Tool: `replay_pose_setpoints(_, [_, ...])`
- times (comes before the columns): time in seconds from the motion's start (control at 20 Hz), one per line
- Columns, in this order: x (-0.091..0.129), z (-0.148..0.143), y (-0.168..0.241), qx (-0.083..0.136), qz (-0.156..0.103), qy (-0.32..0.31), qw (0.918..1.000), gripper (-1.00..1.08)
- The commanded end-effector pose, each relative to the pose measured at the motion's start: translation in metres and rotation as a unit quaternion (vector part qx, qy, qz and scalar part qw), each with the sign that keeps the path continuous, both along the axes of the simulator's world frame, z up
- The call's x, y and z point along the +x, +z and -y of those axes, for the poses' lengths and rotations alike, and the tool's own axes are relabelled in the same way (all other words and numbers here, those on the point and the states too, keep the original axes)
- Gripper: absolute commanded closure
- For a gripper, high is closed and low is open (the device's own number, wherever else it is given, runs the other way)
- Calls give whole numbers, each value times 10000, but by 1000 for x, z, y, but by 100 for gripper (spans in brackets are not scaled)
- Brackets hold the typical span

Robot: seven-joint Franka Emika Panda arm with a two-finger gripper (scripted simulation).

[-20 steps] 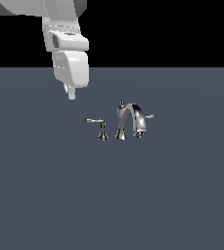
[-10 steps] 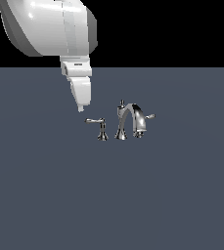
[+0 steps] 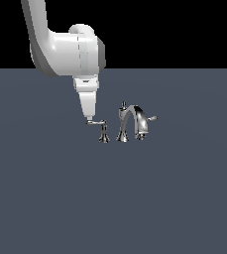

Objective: Turn on the faucet by rotating a designated handle.

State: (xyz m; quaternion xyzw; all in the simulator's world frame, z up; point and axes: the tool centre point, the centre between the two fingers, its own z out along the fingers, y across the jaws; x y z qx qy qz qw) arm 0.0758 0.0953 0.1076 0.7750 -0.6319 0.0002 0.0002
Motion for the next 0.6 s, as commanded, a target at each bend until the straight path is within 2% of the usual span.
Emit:
replay_pose_setpoints(0.0, [7,3,-7,-4,3,-136,9999,108])
replay_pose_setpoints(0.55, [14,7,-13,2,0,-271,9996,108])
